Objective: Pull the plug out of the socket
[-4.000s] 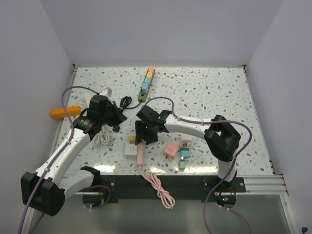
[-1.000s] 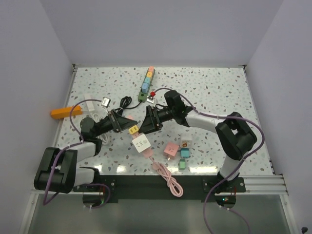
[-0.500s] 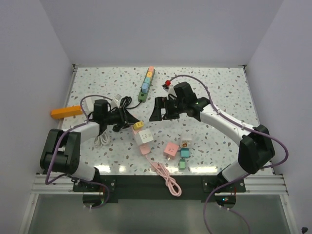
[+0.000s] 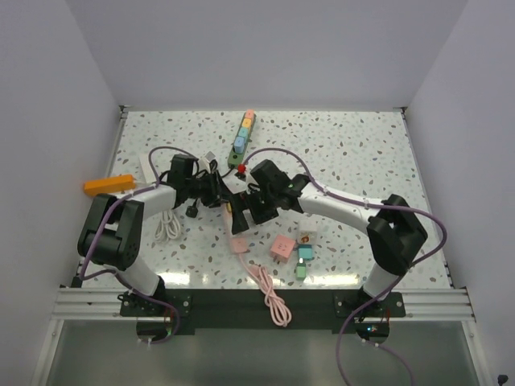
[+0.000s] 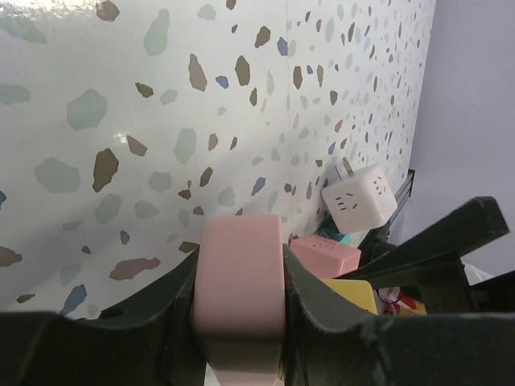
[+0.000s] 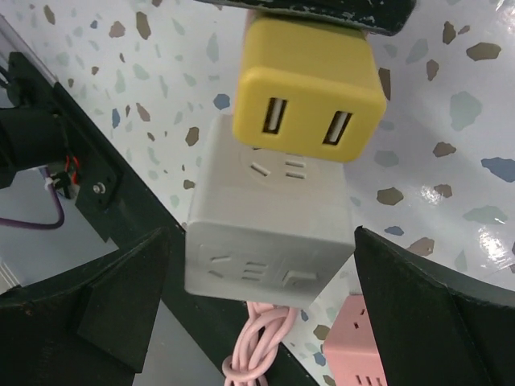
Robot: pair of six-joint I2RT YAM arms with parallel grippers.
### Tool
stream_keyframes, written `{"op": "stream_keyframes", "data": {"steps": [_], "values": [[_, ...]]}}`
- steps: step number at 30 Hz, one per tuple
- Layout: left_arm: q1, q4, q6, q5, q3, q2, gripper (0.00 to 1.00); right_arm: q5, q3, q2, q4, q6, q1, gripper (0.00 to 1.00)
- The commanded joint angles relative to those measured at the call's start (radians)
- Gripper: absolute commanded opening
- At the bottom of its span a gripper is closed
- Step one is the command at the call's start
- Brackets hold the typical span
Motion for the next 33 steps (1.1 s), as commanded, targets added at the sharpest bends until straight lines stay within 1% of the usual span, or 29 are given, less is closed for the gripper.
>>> {"op": "stream_keyframes", "data": {"steps": [1,2,3,5,6,7,8,9,10,12,13,16,17,19,24,27,30,31,33], "values": [[0.002,0.036,0.021,0.004,0.041,-0.008,0.00,0.050,0.020,0.021,0.033,0.019,0.004,0.99],[-0.001,0.041,0.015,0.012,0.038,-0.009,0.00,0.045,0.013,0.026,0.045,0.027,0.004,0.97],[-0.001,0.047,0.004,0.017,0.035,-0.011,0.00,0.038,0.006,0.032,0.059,0.036,0.004,0.93],[-0.004,0.064,-0.005,0.026,0.027,-0.018,0.00,0.004,-0.007,0.038,0.082,0.057,0.005,0.81],[-0.004,0.070,-0.008,0.027,0.024,-0.023,0.00,-0.008,-0.011,0.039,0.092,0.068,0.004,0.58],[-0.007,0.083,-0.019,0.029,0.019,-0.029,0.00,-0.014,-0.018,0.035,0.103,0.082,0.004,0.42],[-0.007,0.090,-0.024,0.035,0.009,-0.038,0.03,-0.004,-0.021,0.029,0.112,0.088,0.002,0.23],[-0.007,0.096,-0.028,0.037,0.004,-0.043,0.13,0.002,-0.026,0.018,0.120,0.093,0.004,0.10],[-0.007,0.103,-0.037,0.038,-0.002,-0.046,0.37,0.007,-0.035,-0.005,0.129,0.102,0.002,0.00],[-0.007,0.113,-0.045,0.035,-0.027,-0.060,0.54,0.018,-0.020,-0.014,0.117,0.103,-0.001,0.00],[-0.005,0.119,-0.048,0.032,-0.036,-0.064,0.68,0.021,-0.015,-0.019,0.110,0.103,-0.004,0.00],[0.001,0.119,-0.057,-0.022,-0.068,-0.090,0.84,0.019,-0.011,-0.031,0.111,0.111,-0.018,0.00],[0.002,0.128,-0.068,-0.034,-0.088,-0.101,0.85,0.018,-0.008,-0.031,0.102,0.106,-0.018,0.00],[0.001,0.171,-0.099,-0.029,-0.102,-0.101,0.85,0.010,0.000,-0.034,0.099,0.103,-0.019,0.00],[-0.024,0.209,-0.139,-0.022,-0.108,-0.067,0.84,-0.008,-0.001,-0.033,0.135,0.125,-0.018,0.00],[-0.053,0.238,-0.154,-0.020,-0.108,-0.048,0.80,-0.005,-0.004,-0.036,0.168,0.146,-0.019,0.00],[-0.067,0.263,-0.163,-0.020,-0.116,-0.026,0.62,0.010,-0.003,-0.046,0.203,0.166,-0.018,0.00],[-0.067,0.289,-0.177,-0.016,-0.128,-0.025,0.44,0.022,-0.001,-0.051,0.208,0.172,-0.018,0.00],[-0.067,0.295,-0.180,-0.022,-0.132,-0.018,0.26,0.030,-0.003,-0.062,0.215,0.174,-0.018,0.00]]}}
